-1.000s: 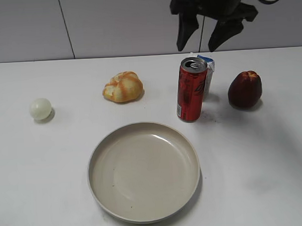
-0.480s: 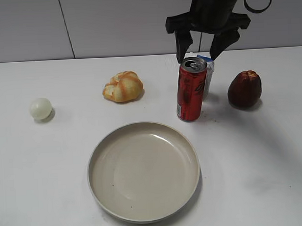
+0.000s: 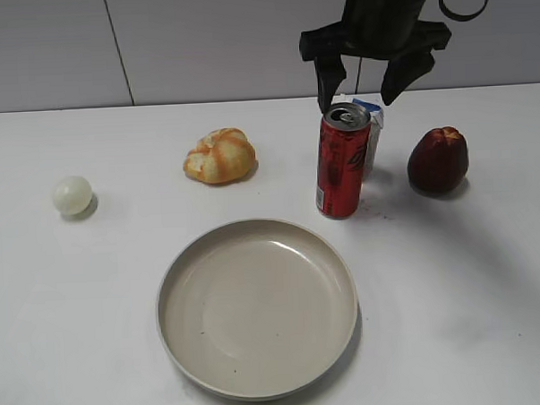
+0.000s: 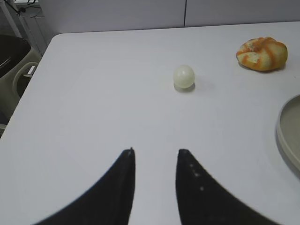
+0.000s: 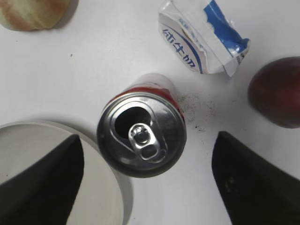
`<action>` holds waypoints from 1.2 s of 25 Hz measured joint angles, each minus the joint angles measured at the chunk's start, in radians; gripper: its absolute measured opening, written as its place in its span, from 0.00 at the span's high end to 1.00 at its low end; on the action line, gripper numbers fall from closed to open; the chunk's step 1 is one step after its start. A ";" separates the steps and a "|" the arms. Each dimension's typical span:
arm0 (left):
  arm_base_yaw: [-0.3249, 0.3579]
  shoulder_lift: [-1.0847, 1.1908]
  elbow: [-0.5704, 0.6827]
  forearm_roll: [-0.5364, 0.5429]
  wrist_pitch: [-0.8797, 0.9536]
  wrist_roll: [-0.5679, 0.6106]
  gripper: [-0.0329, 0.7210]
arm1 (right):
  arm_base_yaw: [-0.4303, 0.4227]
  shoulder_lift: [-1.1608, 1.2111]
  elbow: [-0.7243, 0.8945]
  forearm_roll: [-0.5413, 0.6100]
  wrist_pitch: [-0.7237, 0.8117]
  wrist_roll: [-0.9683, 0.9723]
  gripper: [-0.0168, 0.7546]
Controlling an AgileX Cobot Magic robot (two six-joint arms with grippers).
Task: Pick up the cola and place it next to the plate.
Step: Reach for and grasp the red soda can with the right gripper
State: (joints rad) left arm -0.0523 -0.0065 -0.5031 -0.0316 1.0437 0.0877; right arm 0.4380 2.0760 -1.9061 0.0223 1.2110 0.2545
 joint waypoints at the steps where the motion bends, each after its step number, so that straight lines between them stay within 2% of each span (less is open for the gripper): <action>1: 0.000 0.000 0.000 0.000 0.000 0.000 0.64 | 0.000 0.000 0.000 0.000 0.000 0.000 0.10; 23: 0.000 0.000 0.000 0.000 0.000 0.000 0.64 | 0.001 0.084 -0.002 0.031 0.001 0.000 0.14; 26: 0.000 0.000 0.000 0.000 0.000 0.000 0.64 | 0.001 0.084 -0.002 0.031 0.001 0.000 0.18; 28: 0.000 0.000 0.000 0.000 0.000 0.000 0.64 | 0.001 0.084 -0.002 0.031 0.001 0.000 0.26; 30: 0.000 0.000 0.000 0.000 0.000 0.000 0.64 | 0.002 0.084 -0.002 0.031 0.001 0.000 0.27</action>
State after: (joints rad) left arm -0.0523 -0.0065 -0.5031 -0.0316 1.0437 0.0877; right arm 0.4396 2.1598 -1.9079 0.0534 1.2122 0.2545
